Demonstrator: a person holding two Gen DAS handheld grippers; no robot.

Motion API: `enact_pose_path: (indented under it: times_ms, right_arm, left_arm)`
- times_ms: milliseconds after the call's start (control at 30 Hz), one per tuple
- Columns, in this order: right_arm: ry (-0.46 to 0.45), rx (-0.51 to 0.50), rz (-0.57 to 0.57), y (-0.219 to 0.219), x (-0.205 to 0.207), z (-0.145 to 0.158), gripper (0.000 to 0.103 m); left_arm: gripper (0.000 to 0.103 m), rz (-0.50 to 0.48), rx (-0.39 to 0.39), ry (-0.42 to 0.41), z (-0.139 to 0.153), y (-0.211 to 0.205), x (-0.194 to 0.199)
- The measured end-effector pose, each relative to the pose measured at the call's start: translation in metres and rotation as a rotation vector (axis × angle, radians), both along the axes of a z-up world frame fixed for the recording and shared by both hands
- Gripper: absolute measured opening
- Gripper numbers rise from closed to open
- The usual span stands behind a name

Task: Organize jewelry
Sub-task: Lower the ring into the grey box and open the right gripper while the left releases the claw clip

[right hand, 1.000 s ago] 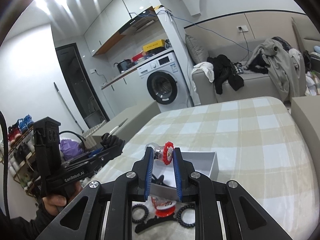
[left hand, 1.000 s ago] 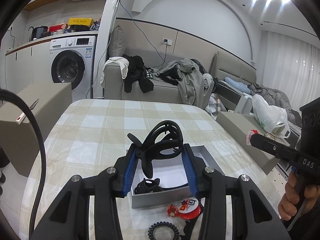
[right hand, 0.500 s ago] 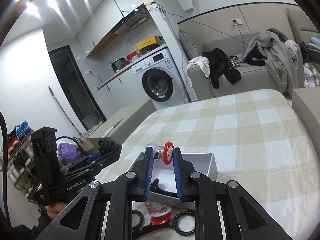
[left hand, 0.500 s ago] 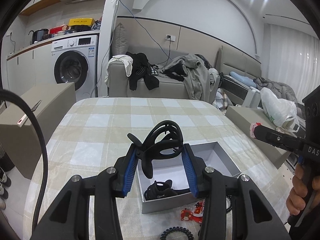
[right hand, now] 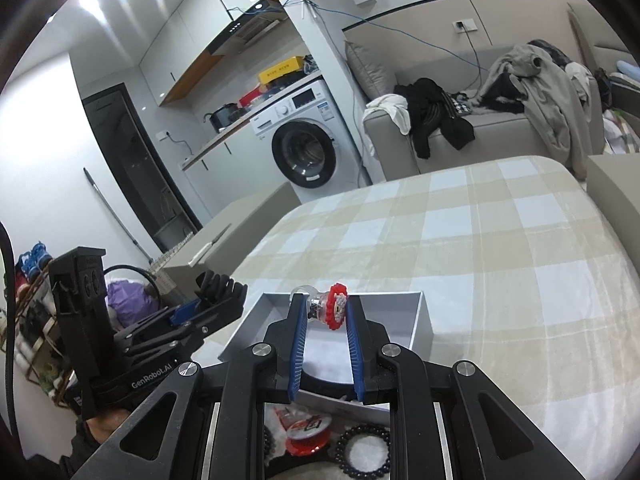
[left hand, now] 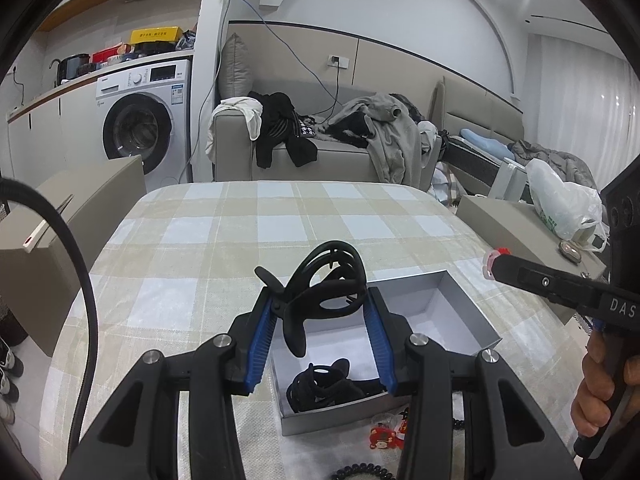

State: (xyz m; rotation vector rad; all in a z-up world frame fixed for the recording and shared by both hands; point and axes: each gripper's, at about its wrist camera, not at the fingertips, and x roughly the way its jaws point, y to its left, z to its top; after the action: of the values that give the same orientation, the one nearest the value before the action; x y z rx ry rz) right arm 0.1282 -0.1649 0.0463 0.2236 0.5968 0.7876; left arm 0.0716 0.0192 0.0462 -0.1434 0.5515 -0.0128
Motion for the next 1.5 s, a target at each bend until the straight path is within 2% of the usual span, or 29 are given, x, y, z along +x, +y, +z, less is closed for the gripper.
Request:
enact_pose_path:
  times_ms: [1500]
  right_arm:
    - [0.047, -0.046, 0.038, 0.013, 0.009, -0.019, 0.021]
  left_arm:
    - [0.038, -0.031, 0.053, 0.062, -0.016, -0.021, 0.006]
